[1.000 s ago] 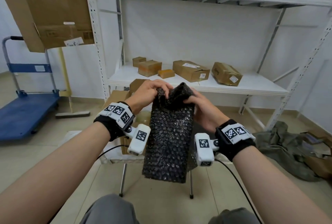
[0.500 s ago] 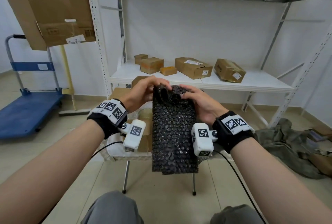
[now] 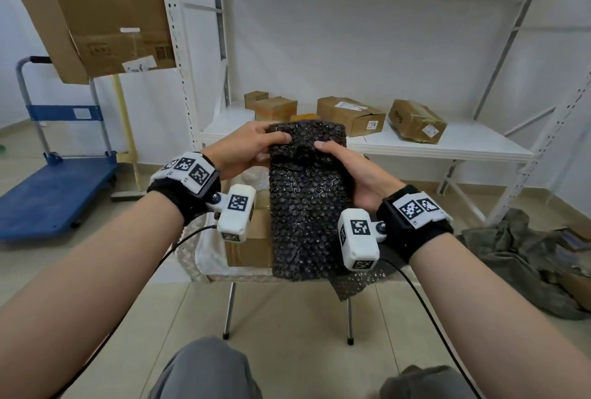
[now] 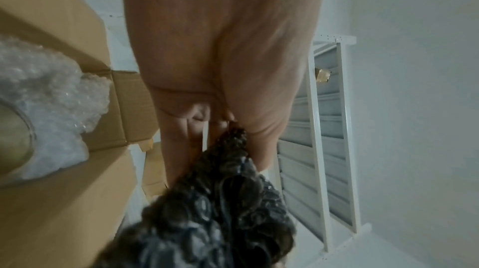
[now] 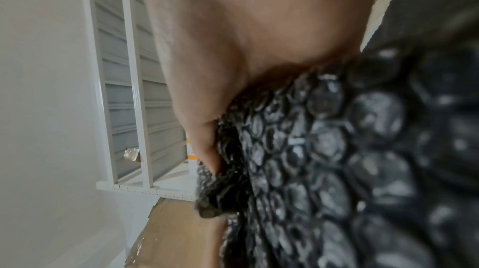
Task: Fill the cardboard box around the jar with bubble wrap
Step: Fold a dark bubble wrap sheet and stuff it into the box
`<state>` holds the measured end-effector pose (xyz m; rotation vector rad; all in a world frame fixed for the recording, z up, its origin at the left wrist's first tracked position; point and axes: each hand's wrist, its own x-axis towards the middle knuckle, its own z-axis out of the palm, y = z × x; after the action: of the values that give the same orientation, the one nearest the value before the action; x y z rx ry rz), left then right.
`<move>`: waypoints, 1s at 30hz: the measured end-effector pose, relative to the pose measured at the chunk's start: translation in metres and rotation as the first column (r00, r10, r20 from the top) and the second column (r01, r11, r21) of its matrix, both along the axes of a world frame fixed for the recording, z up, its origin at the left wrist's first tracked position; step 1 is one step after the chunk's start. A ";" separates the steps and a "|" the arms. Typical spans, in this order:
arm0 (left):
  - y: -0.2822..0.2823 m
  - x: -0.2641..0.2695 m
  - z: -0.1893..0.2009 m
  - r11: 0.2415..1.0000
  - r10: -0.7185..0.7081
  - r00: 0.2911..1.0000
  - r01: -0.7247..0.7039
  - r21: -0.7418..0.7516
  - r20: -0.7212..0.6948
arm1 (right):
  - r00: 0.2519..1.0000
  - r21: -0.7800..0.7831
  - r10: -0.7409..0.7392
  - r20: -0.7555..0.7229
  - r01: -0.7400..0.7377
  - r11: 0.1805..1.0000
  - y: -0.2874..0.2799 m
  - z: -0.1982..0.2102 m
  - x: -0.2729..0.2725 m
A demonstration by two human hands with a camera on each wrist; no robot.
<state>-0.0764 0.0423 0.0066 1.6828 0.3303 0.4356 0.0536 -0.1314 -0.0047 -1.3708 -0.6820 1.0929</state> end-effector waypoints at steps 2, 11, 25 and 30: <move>0.003 0.000 -0.005 1.000 -0.017 0.999 0.017 0.004 -0.029 | 0.998 -0.035 -0.043 0.037 0.044 0.998 0.003 0.003 0.002; 0.025 -0.010 -0.030 0.942 0.126 0.871 0.045 0.333 -0.475 | 0.824 0.266 -0.563 -0.064 0.558 0.786 0.028 0.009 0.031; 0.014 -0.005 -0.057 0.875 0.030 0.723 0.315 0.367 -0.690 | 0.697 0.441 -0.661 0.280 0.518 0.733 0.094 -0.008 0.006; 0.013 -0.008 -0.052 0.895 -0.031 0.719 0.329 0.301 -0.694 | 0.619 0.452 -0.590 0.518 0.388 0.803 0.104 -0.012 -0.002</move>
<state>-0.0848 0.0555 -0.0451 2.2365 0.6273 -0.3227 0.0512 -0.0278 -0.0168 -1.5361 -0.8376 0.0249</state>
